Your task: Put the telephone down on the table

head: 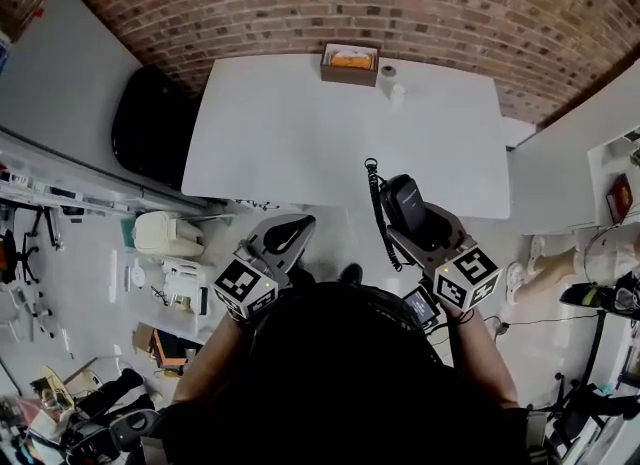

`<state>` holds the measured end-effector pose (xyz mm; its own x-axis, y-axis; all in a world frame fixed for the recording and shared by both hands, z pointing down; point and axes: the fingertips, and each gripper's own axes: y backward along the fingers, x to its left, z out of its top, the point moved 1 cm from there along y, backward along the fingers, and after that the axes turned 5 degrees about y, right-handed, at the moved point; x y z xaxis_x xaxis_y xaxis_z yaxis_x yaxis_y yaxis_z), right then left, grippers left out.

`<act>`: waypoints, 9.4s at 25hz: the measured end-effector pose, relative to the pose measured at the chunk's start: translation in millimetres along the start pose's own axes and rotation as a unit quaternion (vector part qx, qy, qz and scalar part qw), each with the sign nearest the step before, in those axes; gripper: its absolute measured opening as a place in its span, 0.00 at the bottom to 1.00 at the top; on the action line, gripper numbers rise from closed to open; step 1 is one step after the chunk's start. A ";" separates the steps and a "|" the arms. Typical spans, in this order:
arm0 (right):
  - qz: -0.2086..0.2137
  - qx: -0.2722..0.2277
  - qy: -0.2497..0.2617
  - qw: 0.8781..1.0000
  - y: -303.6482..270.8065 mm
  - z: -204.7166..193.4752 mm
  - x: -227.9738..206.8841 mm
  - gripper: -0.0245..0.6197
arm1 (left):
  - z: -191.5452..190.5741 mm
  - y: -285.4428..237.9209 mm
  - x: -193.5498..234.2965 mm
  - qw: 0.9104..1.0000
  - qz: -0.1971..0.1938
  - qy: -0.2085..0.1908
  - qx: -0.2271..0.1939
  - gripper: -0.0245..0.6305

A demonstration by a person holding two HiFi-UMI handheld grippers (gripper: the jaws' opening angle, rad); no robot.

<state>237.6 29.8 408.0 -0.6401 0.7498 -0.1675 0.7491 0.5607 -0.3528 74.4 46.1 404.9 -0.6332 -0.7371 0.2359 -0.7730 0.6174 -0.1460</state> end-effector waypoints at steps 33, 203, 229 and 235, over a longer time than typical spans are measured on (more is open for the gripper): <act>-0.085 -0.012 -0.027 0.996 -105.9 60.3 -43.2 0.46 | 52.5 -59.0 138.5 0.994 -0.113 -0.015 0.007 0.05; -0.119 0.107 0.005 0.987 -366.8 -74.7 -131.3 0.46 | 26.7 -54.5 312.1 0.990 -0.112 0.060 0.055 0.05; -0.119 -0.047 0.067 0.990 -318.1 98.8 -17.3 0.07 | 57.2 -22.3 310.2 0.988 -0.147 0.055 0.002 0.05; -0.130 -0.038 0.056 0.989 -300.7 87.0 -13.6 0.07 | 44.4 -29.1 301.4 0.986 -0.157 0.061 0.005 0.05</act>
<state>6.2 -179.5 436.2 -0.7935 0.6081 0.0245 0.5747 0.7619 -0.2987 -95.7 -206.3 437.6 -0.3542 -0.8526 0.3842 -0.9308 0.3610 -0.0570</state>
